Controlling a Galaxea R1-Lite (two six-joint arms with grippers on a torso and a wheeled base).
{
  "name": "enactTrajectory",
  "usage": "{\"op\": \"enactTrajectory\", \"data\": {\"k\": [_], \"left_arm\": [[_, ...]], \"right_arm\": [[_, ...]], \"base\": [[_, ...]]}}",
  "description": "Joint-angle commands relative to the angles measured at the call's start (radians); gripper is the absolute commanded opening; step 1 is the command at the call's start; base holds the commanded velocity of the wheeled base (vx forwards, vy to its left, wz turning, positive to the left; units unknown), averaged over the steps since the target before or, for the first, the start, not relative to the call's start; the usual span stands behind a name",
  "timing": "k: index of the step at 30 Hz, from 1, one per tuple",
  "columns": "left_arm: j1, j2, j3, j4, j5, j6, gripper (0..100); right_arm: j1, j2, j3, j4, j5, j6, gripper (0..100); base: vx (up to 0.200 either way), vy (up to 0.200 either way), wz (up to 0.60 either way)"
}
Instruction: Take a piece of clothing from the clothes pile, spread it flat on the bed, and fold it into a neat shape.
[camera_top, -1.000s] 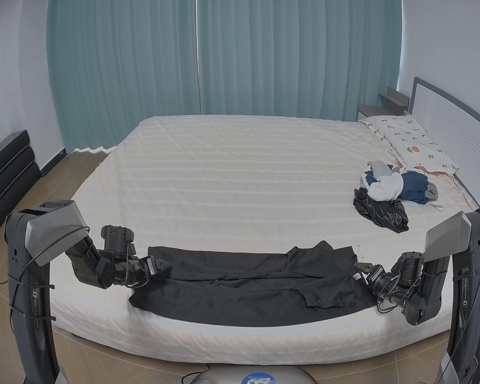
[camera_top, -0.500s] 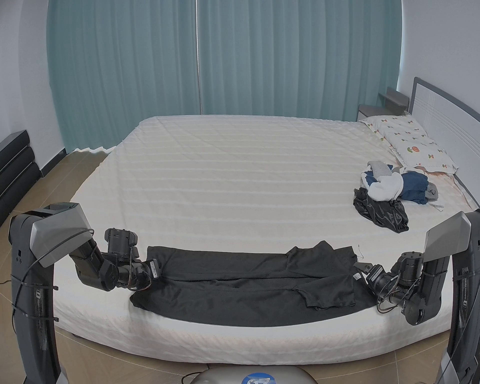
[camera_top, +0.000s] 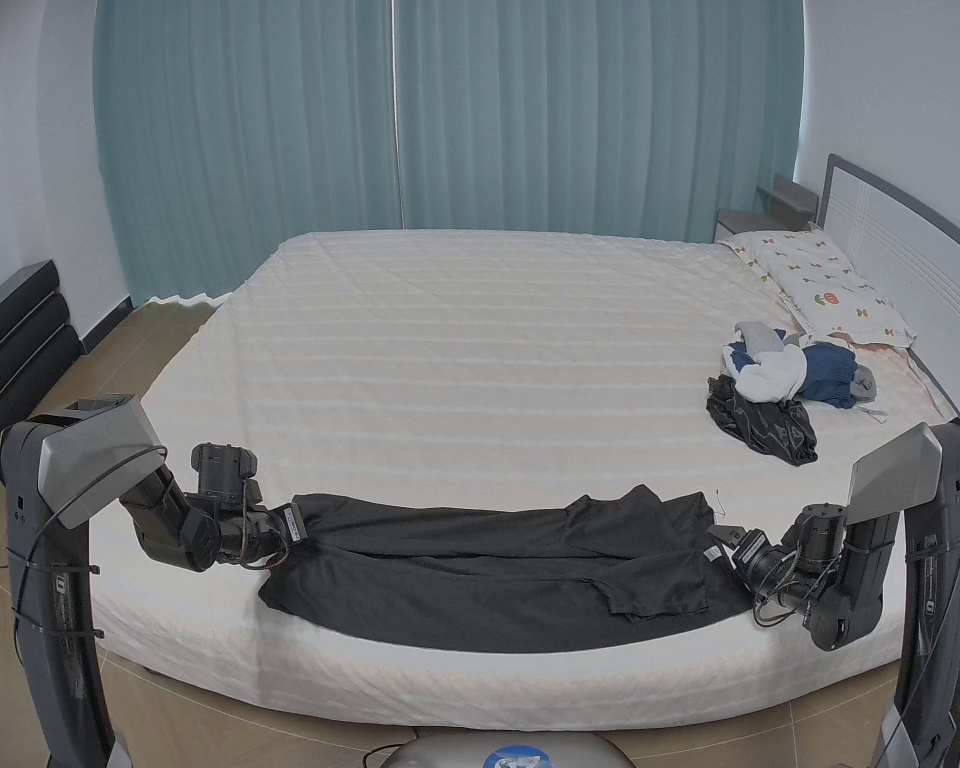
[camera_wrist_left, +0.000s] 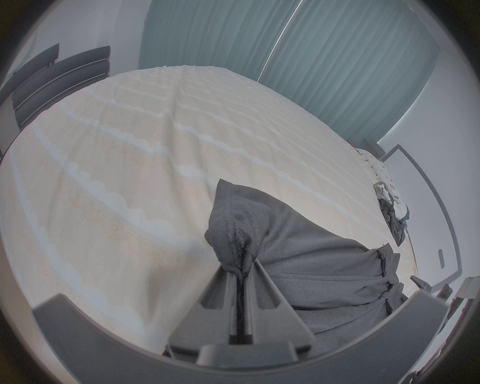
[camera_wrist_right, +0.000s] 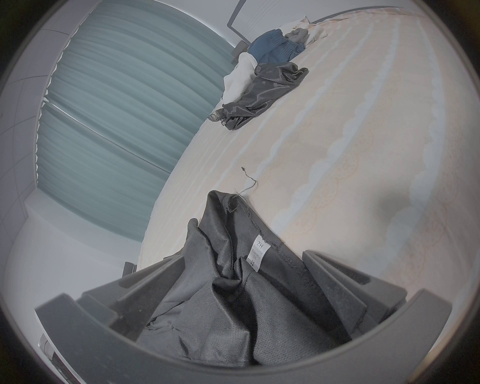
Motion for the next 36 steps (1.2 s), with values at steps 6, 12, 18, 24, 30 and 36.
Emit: {"op": "enactTrajectory", "data": {"k": [6, 12, 18, 24, 30, 36], "left_arm": [[0.006, -0.031, 0.018, -0.002, -0.003, -0.011, 0], [0.008, -0.029, 0.016, -0.002, -0.004, -0.013, 0], [0.008, -0.032, 0.015, -0.006, -0.004, -0.011, 0], [0.008, -0.021, -0.012, -0.026, 0.002, -0.041, 0], [0.008, -0.018, -0.041, -0.062, 0.006, -0.114, 0], [-0.005, -0.035, -0.033, -0.057, 0.006, -0.145, 0]], "right_arm": [[0.000, 0.001, -0.001, -0.009, 0.000, 0.000, 100], [0.000, 0.001, 0.000, -0.009, 0.000, 0.001, 100], [0.000, 0.002, -0.001, -0.009, 0.000, 0.000, 100], [0.000, 0.002, -0.001, -0.009, -0.001, 0.000, 100], [0.000, 0.002, -0.001, -0.009, -0.001, -0.002, 100], [0.000, 0.002, -0.001, -0.009, -0.001, -0.002, 100]], "base": [[0.000, 0.000, 0.00], [-0.100, 0.000, 0.00], [-0.100, 0.000, 0.00], [0.000, 0.000, 0.00], [0.000, 0.000, 0.00], [0.000, 0.000, 0.00]]}}
